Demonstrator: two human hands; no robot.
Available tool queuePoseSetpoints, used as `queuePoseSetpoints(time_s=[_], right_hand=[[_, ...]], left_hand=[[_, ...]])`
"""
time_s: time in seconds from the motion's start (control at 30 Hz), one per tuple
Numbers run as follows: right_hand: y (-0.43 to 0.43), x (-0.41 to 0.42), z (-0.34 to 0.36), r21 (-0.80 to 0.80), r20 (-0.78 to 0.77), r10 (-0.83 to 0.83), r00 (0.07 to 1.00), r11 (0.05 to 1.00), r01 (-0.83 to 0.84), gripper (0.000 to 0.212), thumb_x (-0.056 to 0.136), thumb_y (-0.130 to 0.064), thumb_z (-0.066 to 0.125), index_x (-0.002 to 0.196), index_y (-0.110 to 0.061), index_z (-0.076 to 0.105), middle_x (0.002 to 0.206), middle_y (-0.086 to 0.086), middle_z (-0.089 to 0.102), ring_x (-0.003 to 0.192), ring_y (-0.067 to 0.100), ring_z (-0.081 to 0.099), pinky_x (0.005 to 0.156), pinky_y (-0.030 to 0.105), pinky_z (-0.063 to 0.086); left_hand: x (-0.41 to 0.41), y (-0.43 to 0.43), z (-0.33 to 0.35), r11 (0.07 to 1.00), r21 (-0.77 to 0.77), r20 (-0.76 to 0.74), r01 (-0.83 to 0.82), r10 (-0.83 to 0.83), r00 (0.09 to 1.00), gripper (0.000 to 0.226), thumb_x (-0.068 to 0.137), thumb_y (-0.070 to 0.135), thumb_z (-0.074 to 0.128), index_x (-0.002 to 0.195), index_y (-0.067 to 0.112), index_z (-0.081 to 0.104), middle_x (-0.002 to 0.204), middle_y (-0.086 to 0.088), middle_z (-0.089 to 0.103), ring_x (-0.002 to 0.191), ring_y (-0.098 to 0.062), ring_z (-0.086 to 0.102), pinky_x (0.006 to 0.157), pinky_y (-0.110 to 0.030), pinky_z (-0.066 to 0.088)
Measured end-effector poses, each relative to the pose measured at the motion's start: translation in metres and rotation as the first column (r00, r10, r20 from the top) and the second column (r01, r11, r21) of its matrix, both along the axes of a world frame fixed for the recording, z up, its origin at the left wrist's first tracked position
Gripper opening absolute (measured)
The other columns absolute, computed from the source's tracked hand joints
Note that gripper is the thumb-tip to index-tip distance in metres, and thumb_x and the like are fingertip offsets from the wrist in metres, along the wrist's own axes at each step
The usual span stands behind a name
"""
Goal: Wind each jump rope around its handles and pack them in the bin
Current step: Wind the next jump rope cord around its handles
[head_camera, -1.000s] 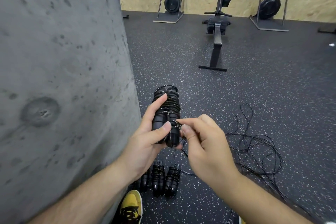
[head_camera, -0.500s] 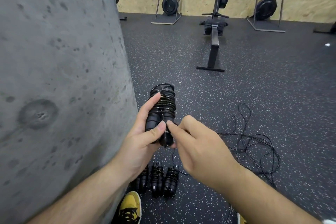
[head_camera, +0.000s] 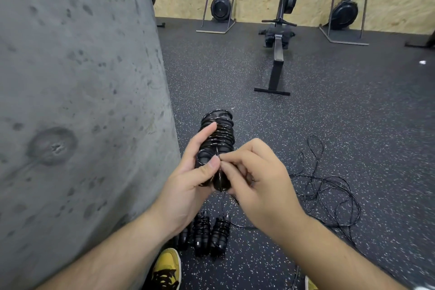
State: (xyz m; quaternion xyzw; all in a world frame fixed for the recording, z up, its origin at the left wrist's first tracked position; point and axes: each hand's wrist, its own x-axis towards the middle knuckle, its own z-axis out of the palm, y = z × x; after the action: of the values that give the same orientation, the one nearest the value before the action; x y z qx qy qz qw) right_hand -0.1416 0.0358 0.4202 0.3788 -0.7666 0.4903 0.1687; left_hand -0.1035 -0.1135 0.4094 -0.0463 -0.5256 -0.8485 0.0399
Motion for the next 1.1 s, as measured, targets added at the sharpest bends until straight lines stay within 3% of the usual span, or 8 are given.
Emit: queuePoseSetpoints(time_s=[0.3,0.43,0.5,0.63,0.77,0.83,1.0,1.1], right_hand=[[0.005,-0.012,0.003,0.081,-0.022,0.015,1.000,0.997,-0.013,0.010,0.093,-0.007,0.067,0.101,-0.012,0.069,0.096,-0.008,0.058,0.087,0.005,0.056,0.076,0.015,0.044],[0.000,-0.010,-0.003,0.065,-0.005,0.040,0.999,0.997,-0.039,0.008,0.093,-0.008,0.066,0.098,-0.012,0.072,0.094,-0.008,0.056,0.084,0.008,0.057,0.066,0.026,0.054],[-0.002,-0.012,-0.005,0.059,0.031,0.015,0.999,0.998,-0.017,0.010,0.092,-0.007,0.067,0.096,-0.014,0.073,0.092,-0.009,0.056,0.084,0.008,0.057,0.068,0.020,0.052],[-0.006,-0.014,-0.011,0.042,0.168,-0.025,0.986,0.999,0.018,0.015,0.095,-0.008,0.062,0.106,-0.016,0.069,0.100,-0.010,0.060,0.092,0.010,0.064,0.078,0.032,0.056],[-0.012,-0.014,-0.014,-0.016,0.555,-0.066,0.829,0.996,0.090,0.023,0.097,-0.039,0.059,0.117,-0.028,0.058,0.106,-0.012,0.066,0.096,0.005,0.067,0.089,0.040,0.056],[-0.015,-0.016,-0.015,-0.008,0.680,-0.056,0.731,0.996,0.084,0.042,0.088,-0.052,0.067,0.121,-0.030,0.053,0.106,-0.014,0.065,0.091,0.000,0.068,0.088,0.039,0.057],[-0.013,-0.035,-0.035,0.127,0.693,-0.202,0.692,0.979,0.160,0.055,0.078,-0.039,0.082,0.119,-0.026,0.047,0.108,-0.013,0.063,0.089,0.001,0.066,0.084,0.029,0.055],[-0.010,-0.051,-0.049,0.077,0.793,-0.142,0.593,0.988,0.133,0.055,0.079,-0.031,0.082,0.119,-0.025,0.047,0.113,-0.006,0.066,0.095,0.015,0.070,0.082,0.046,0.060]], left_hand=[[-0.003,-0.015,0.003,0.997,-0.022,-0.042,-0.071,0.071,0.997,0.060,0.089,0.014,0.058,0.145,0.034,0.050,0.122,-0.017,0.065,0.088,-0.029,0.063,0.068,-0.038,0.056],[-0.002,-0.006,-0.004,0.996,-0.093,-0.030,-0.010,0.007,1.000,0.062,0.090,0.010,0.055,0.147,0.030,0.044,0.125,-0.017,0.065,0.099,-0.027,0.066,0.071,-0.036,0.057],[-0.004,-0.004,-0.005,0.994,-0.108,-0.013,-0.022,0.021,1.000,0.063,0.090,0.010,0.055,0.148,0.031,0.043,0.126,-0.016,0.065,0.101,-0.027,0.066,0.070,-0.038,0.056],[-0.013,-0.012,-0.012,0.972,-0.186,0.022,-0.145,0.152,0.988,0.083,0.085,0.014,0.067,0.149,0.049,0.028,0.128,-0.003,0.068,0.113,-0.029,0.066,0.093,-0.058,0.052],[-0.018,-0.019,-0.037,0.696,-0.681,-0.060,-0.228,0.257,0.964,0.101,0.090,0.030,0.073,0.148,0.058,-0.005,0.149,0.005,0.047,0.135,-0.006,0.049,0.119,-0.040,0.035],[-0.018,-0.016,-0.050,0.588,-0.788,-0.090,-0.182,0.182,0.979,0.109,0.085,0.031,0.074,0.153,0.051,-0.008,0.151,0.009,0.031,0.135,0.007,0.040,0.116,-0.024,0.034],[-0.024,-0.016,-0.070,0.670,-0.735,-0.060,-0.103,0.087,0.994,0.115,0.071,0.013,0.088,0.151,0.055,0.016,0.132,0.001,0.033,0.113,0.000,0.058,0.087,-0.019,0.053],[-0.033,-0.026,-0.079,0.726,-0.680,-0.027,-0.103,0.115,0.993,0.106,0.065,0.016,0.088,0.141,0.059,0.028,0.129,-0.003,0.037,0.111,-0.013,0.058,0.084,-0.022,0.054]])
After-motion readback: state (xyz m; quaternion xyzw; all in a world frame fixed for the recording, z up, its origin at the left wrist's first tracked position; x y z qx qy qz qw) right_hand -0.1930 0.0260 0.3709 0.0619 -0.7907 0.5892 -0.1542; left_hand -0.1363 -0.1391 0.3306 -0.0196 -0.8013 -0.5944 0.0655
